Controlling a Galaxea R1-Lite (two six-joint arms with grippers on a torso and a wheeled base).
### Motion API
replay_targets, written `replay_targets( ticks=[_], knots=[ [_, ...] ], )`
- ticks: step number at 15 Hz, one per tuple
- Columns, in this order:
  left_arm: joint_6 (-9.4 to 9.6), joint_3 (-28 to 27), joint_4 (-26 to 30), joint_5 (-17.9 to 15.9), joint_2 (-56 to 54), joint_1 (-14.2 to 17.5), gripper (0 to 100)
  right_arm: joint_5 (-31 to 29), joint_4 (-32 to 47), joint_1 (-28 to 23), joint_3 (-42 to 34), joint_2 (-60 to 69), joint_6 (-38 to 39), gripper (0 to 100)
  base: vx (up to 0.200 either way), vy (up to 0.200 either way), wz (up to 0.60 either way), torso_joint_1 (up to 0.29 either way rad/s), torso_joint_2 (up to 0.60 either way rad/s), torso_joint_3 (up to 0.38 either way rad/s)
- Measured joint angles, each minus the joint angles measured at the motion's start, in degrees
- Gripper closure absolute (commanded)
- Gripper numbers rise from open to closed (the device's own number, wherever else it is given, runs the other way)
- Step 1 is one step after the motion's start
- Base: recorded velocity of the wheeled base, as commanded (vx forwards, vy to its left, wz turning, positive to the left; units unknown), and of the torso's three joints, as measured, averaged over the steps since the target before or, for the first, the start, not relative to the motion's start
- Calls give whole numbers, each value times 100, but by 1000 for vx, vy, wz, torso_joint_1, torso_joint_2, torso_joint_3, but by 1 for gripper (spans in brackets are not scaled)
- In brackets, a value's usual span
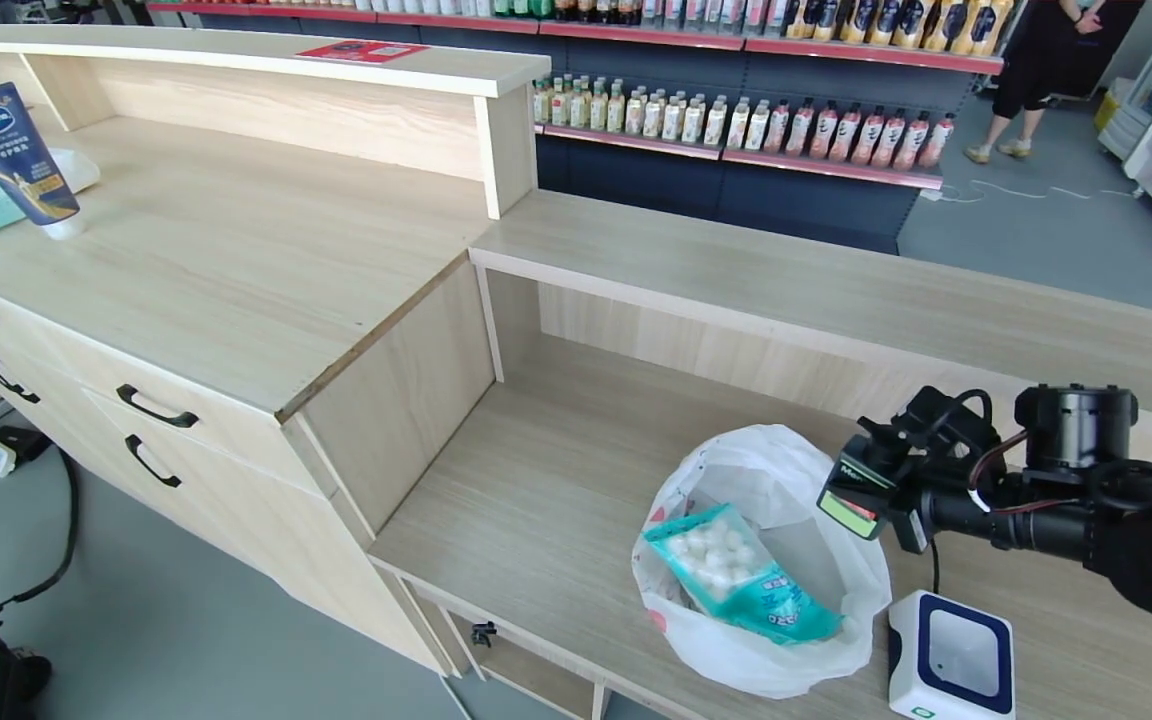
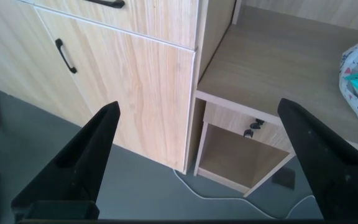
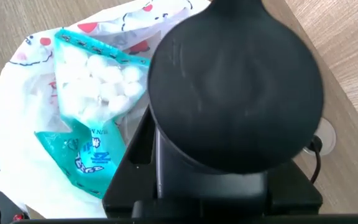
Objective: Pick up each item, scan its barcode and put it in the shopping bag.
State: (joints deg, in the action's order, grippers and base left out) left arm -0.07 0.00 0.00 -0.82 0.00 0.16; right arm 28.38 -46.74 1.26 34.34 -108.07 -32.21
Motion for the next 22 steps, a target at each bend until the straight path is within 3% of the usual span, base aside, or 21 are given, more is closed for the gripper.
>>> replay_targets(
  ticks=[7, 22],
  knots=[
    [0, 0, 0, -2, 0, 0, 0, 213, -143, -299, -74, -527, -413, 100, 0, 0, 0, 0, 0, 0],
    [0, 0, 0, 0, 0, 0, 0, 1519, -622, -461, -28, -1363, -837, 100, 0, 0, 0, 0, 0, 0]
  ],
)
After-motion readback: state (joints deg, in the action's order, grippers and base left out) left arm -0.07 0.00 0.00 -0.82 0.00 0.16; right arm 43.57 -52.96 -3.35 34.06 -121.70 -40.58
